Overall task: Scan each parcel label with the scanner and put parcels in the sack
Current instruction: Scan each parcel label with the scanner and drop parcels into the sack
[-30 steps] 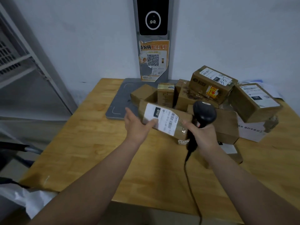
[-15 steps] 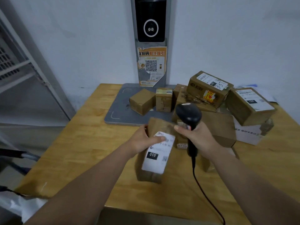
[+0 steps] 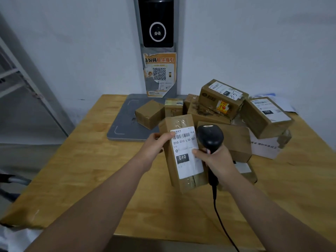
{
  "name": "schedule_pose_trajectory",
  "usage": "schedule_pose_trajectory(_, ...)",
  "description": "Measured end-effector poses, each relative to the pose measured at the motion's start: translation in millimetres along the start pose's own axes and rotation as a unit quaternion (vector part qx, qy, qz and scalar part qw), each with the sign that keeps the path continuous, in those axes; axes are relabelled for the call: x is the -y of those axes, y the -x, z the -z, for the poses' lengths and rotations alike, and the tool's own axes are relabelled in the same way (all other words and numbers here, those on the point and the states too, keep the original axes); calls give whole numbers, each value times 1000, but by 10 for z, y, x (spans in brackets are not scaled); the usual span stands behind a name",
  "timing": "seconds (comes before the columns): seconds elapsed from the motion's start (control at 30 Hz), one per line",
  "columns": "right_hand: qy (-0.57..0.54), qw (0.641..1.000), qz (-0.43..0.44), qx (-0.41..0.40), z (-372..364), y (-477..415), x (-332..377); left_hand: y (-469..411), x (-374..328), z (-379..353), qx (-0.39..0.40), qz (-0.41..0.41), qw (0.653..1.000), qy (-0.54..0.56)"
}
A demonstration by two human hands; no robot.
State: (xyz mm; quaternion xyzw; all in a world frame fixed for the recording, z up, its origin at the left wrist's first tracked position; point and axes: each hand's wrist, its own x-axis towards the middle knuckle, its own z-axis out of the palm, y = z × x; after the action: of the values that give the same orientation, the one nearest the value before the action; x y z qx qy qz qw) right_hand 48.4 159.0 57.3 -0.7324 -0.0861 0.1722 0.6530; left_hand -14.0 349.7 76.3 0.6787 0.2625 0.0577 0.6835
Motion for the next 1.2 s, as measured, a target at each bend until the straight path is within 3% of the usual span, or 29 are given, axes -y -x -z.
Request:
schedule_pose_trajectory(0.33,16,1000,9,18,19,19,-48,-22,88,146,54,46,997,6)
schedule_pose_trajectory(0.67,103,993,4,49,-50,5,-16,26,229,233,54,85,993,57)
schedule_pose_trajectory(0.93,130,991,-14,42,-134,-44,-39,57,319,258,6,98,994,49)
schedule_pose_trajectory(1.13,106,994,-17,30,-134,59,54,40,296,213,-101,46,994,12)
schedule_pose_trajectory(1.2,76,994,-36,67,-85,154,126,18,275,254,-128,36,991,18)
